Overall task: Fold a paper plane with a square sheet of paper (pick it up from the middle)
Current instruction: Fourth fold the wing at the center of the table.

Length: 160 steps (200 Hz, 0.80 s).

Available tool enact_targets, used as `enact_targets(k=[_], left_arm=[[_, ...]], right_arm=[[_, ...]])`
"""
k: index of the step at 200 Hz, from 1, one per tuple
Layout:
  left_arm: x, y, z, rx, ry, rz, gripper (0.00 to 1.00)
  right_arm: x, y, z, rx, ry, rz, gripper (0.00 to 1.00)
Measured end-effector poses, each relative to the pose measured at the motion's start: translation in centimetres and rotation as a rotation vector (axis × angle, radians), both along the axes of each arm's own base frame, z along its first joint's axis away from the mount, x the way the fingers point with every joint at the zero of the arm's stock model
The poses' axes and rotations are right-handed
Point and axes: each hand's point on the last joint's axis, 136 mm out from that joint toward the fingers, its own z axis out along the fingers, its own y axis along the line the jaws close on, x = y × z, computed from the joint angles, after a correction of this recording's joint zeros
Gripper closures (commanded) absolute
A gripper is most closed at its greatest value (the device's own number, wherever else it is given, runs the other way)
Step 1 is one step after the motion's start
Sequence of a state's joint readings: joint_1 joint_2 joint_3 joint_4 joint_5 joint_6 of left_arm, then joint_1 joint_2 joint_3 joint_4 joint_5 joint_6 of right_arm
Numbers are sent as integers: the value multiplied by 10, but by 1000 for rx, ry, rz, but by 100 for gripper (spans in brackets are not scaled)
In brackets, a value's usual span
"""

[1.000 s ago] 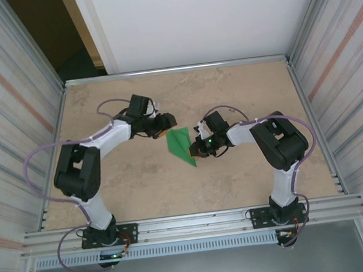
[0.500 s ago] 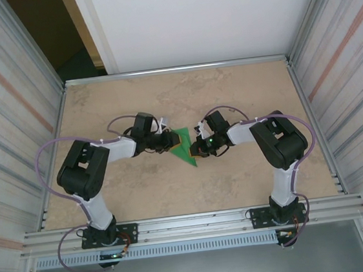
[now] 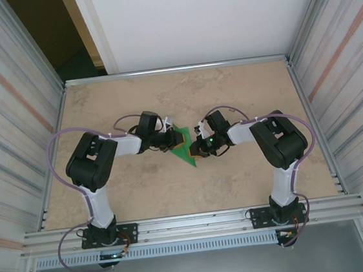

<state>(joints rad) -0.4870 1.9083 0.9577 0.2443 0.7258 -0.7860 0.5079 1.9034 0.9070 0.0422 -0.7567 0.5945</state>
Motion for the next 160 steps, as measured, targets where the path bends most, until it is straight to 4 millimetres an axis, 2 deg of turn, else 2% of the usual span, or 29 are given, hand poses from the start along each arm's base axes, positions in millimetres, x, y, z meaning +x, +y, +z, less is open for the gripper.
enact_targets(k=[31, 80, 160], left_arm=[[3, -1, -2, 7, 7, 1, 87], [1, 1, -12, 31, 43, 4, 87], [6, -2, -9, 30, 37, 4, 84]], right_arm=[[1, 0, 1, 8, 0, 1, 83], [1, -2, -1, 0, 2, -6, 91], [1, -4, -3, 12, -11, -9, 95]])
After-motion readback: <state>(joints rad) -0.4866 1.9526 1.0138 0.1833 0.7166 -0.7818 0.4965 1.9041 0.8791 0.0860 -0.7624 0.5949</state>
